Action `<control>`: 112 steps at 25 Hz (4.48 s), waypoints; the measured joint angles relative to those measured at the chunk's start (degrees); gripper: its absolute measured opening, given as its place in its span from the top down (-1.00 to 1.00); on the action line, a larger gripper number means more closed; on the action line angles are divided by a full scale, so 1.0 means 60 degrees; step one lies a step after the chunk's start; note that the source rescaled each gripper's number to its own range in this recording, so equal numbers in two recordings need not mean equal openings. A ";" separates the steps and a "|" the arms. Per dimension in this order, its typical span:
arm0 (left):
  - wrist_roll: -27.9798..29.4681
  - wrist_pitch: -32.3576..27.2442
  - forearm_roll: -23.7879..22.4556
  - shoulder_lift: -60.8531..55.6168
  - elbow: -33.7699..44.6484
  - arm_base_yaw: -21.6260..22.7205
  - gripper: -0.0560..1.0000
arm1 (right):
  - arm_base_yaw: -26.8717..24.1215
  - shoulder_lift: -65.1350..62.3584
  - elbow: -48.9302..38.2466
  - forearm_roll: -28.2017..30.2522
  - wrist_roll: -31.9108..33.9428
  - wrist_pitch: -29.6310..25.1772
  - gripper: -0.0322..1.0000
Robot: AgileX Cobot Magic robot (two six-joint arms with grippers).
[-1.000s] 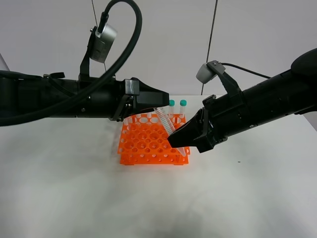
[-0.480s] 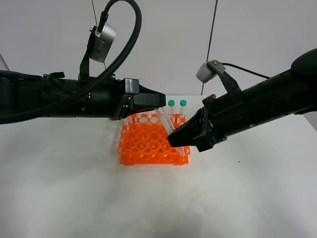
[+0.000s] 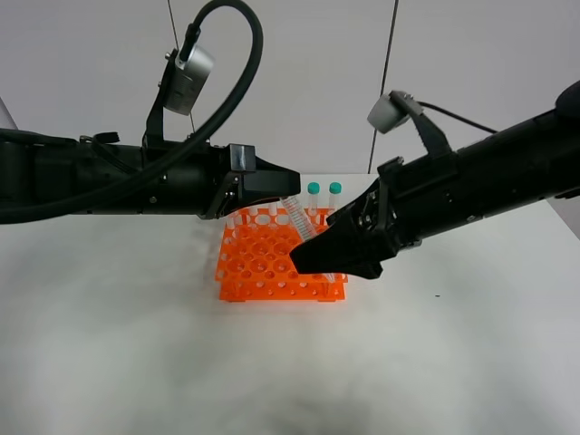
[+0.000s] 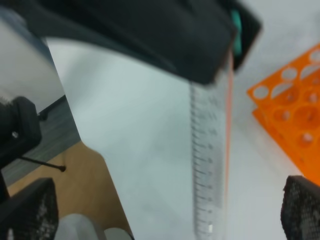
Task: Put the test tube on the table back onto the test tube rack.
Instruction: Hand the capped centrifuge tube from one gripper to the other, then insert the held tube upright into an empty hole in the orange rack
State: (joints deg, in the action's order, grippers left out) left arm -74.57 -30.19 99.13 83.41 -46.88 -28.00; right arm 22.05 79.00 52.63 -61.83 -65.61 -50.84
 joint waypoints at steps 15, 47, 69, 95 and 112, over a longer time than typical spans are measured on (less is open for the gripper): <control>0.0000 0.0037 0.0000 0.0000 0.0000 0.0000 0.89 | -0.0306 -0.0607 0.2510 0.9558 1.0186 -0.0679 -0.99; 0.0000 0.0081 0.0000 0.0000 0.0000 0.0000 0.89 | -0.2471 -0.6267 -0.3425 1.0018 1.1087 -0.2030 -1.00; 0.0000 0.0092 0.0000 0.0000 0.0000 0.0000 0.89 | -0.3473 -1.2123 -0.4069 1.0009 1.0935 -0.1388 -1.00; 0.0084 0.2526 -0.3343 -0.2846 0.0000 -0.0049 0.89 | -0.3473 -1.2835 -0.4069 0.9975 1.0935 -0.1392 -1.00; 0.9523 0.8125 -1.5609 -0.0529 0.0006 -0.1139 0.89 | -0.3473 -1.2835 -0.4069 0.9975 1.0935 -0.1392 -1.00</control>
State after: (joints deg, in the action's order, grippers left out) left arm -17.44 18.57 5.47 80.24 -46.84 -34.83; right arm 1.21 1.99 28.22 -1.99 0.00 -59.20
